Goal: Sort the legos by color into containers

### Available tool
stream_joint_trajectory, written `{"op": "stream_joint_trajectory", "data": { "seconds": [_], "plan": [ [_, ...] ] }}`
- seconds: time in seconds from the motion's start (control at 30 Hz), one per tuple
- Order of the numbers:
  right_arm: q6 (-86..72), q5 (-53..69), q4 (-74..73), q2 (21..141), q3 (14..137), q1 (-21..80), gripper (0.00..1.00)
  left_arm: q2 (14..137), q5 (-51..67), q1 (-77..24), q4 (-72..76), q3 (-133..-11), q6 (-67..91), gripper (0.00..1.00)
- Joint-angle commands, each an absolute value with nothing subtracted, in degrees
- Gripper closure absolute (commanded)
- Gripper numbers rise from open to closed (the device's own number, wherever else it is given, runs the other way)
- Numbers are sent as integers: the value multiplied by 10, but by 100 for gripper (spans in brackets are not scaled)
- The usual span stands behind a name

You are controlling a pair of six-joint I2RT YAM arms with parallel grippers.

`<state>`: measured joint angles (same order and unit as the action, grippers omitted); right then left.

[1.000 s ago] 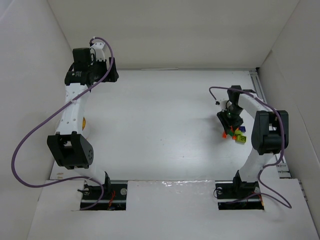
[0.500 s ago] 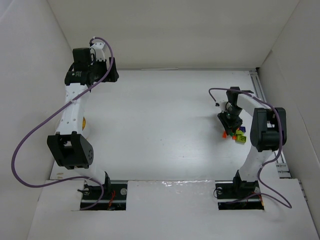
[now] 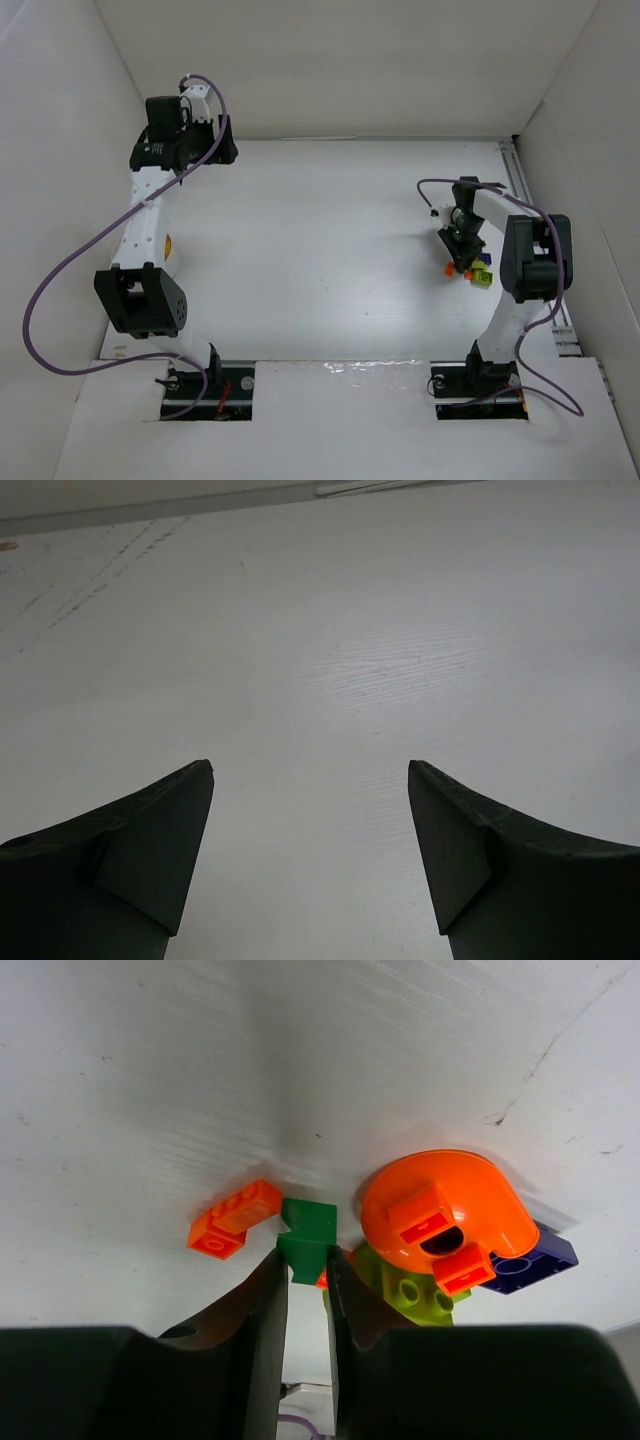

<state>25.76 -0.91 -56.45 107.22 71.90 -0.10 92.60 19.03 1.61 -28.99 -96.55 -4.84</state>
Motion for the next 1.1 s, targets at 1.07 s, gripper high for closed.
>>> {"op": "stream_joint_trajectory", "data": {
  "seconds": [1.07],
  "plan": [
    [153,349,-402,1164,1201,343,99,960,563,-15,-142,-864,169,29]
  ]
}}
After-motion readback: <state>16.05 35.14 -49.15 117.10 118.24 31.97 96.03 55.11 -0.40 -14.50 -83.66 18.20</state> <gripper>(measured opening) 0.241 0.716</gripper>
